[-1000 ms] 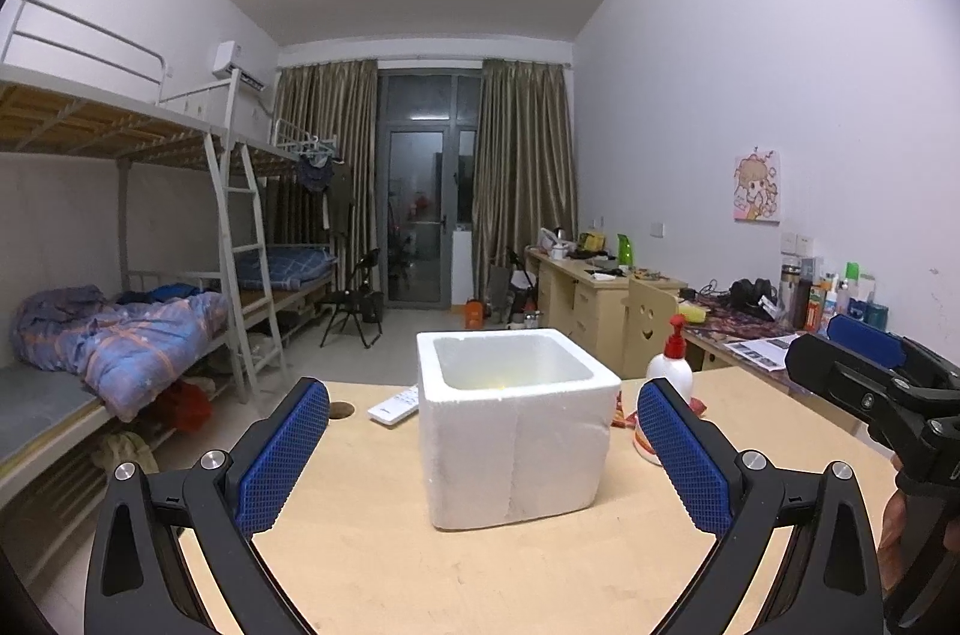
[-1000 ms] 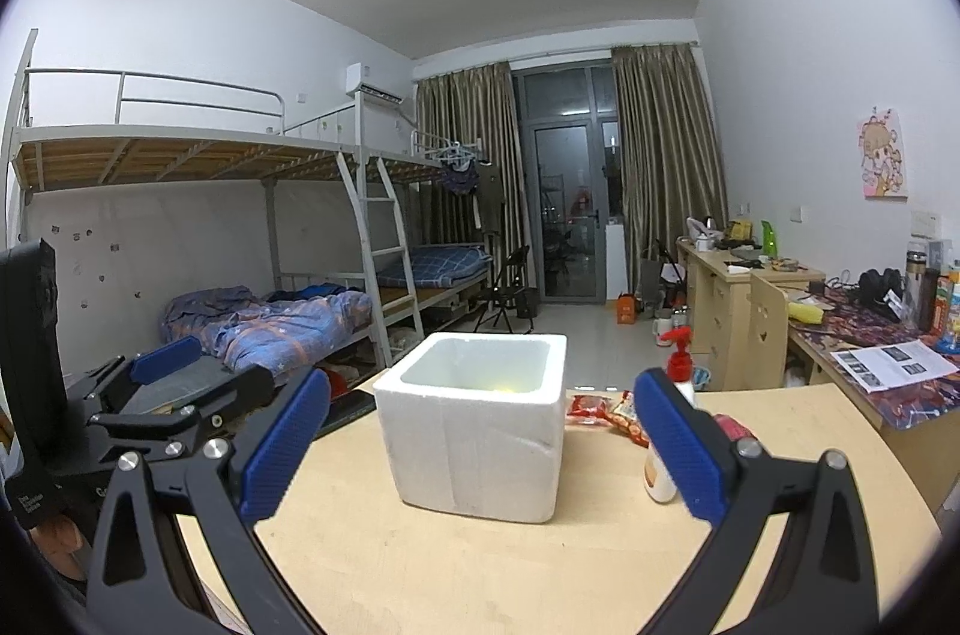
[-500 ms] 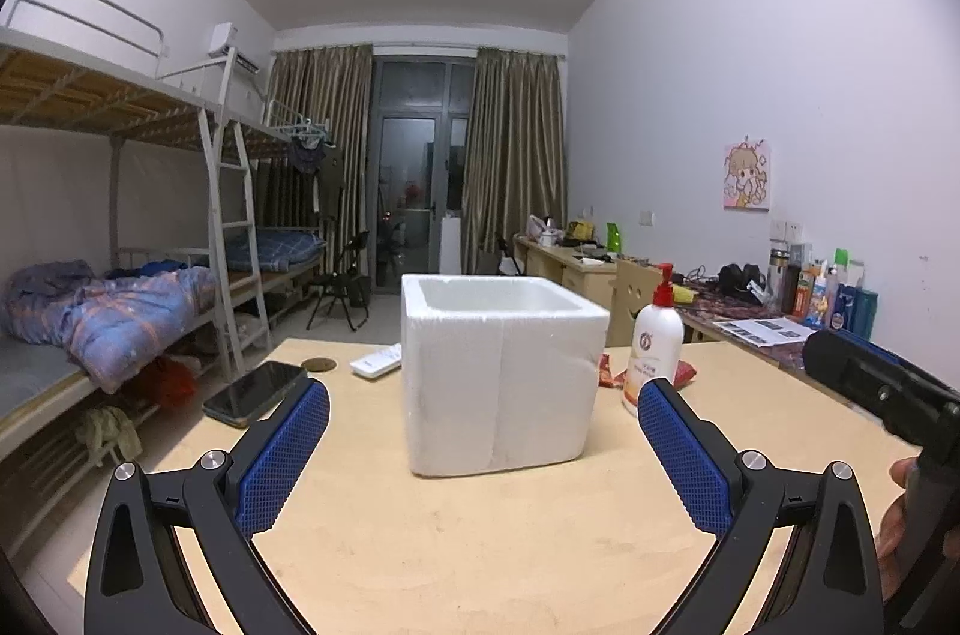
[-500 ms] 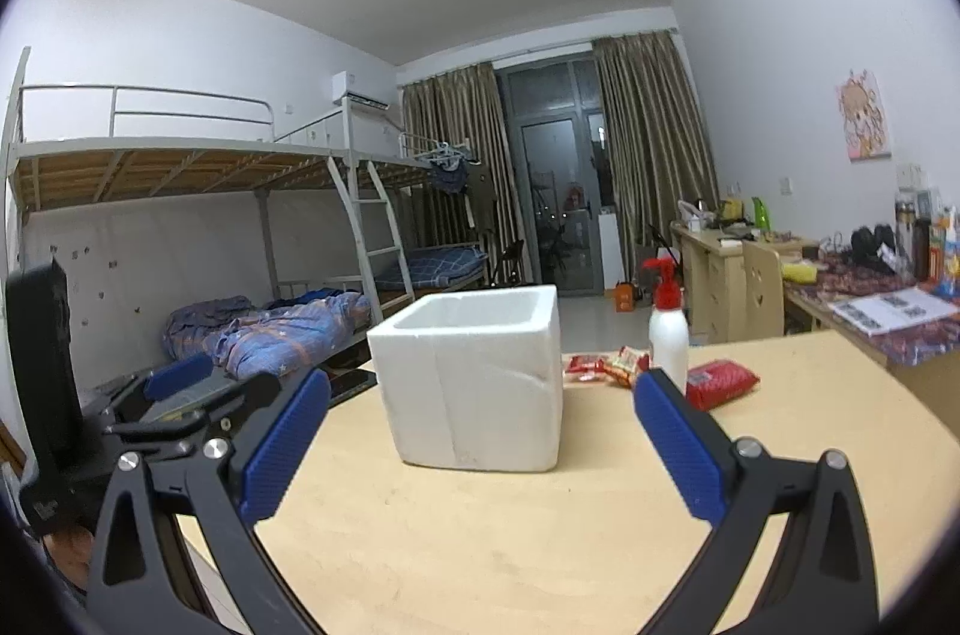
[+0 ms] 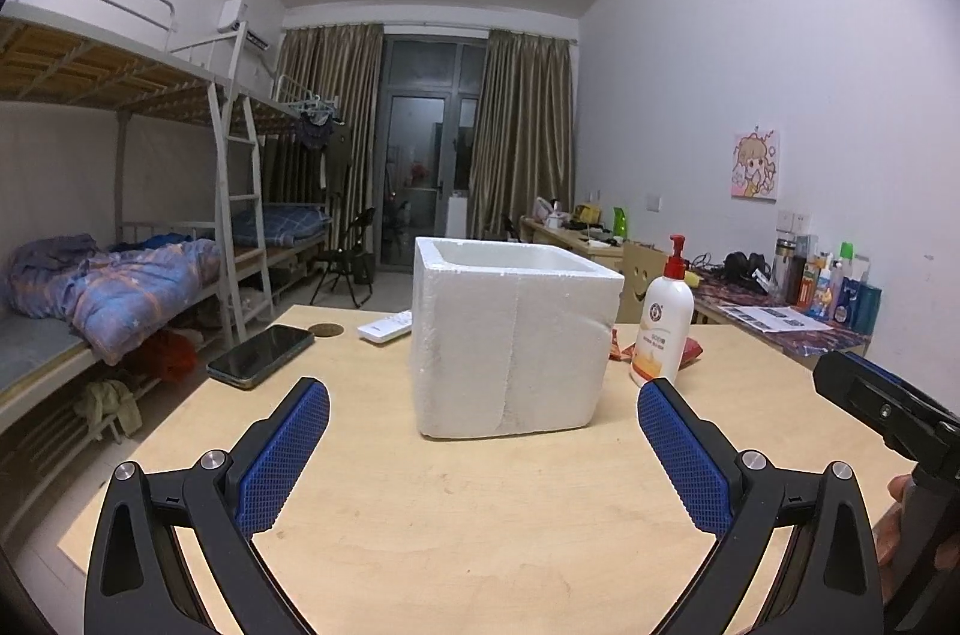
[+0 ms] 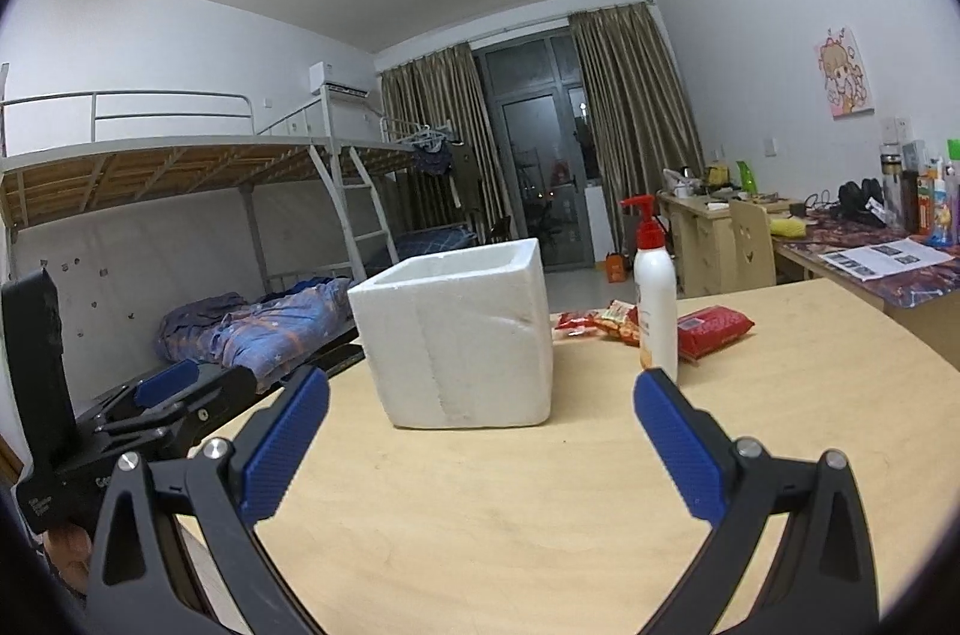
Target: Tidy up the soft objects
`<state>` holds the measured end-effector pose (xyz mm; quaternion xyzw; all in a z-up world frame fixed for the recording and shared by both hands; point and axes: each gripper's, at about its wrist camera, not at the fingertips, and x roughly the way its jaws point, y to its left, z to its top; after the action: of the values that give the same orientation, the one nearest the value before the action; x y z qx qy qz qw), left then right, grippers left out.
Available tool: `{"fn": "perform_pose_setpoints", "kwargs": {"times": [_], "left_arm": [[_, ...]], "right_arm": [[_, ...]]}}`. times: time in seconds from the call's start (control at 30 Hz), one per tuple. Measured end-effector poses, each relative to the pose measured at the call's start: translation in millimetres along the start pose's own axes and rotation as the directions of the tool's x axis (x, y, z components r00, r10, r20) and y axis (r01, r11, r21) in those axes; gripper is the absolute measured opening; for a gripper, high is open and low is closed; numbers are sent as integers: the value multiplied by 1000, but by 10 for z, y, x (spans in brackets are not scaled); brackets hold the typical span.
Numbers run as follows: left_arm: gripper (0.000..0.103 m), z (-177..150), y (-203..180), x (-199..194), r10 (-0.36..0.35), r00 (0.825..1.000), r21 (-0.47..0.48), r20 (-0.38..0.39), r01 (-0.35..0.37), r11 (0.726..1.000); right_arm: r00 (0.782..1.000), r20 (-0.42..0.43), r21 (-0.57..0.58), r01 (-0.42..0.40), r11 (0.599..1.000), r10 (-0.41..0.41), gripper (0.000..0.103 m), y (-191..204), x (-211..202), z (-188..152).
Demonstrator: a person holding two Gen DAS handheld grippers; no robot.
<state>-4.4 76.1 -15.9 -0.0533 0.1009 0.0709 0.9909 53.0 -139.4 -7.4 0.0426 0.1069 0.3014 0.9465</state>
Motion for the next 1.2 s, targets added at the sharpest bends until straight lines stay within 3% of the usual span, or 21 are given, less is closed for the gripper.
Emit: {"fn": "perform_pose_setpoints", "kwargs": {"times": [0.53, 1.2], "left_arm": [[103, -95, -8, -231, -4, 1000, 20, 3, 4, 1000], [103, -124, -62, -285, -7, 1000, 38, -3, 8, 999]], "right_arm": [[999, -6, -92, -37, 995, 37, 103, 160, -105, -87], [999, -22, -117, -36, 992, 34, 103, 193, -111, -108]]}}
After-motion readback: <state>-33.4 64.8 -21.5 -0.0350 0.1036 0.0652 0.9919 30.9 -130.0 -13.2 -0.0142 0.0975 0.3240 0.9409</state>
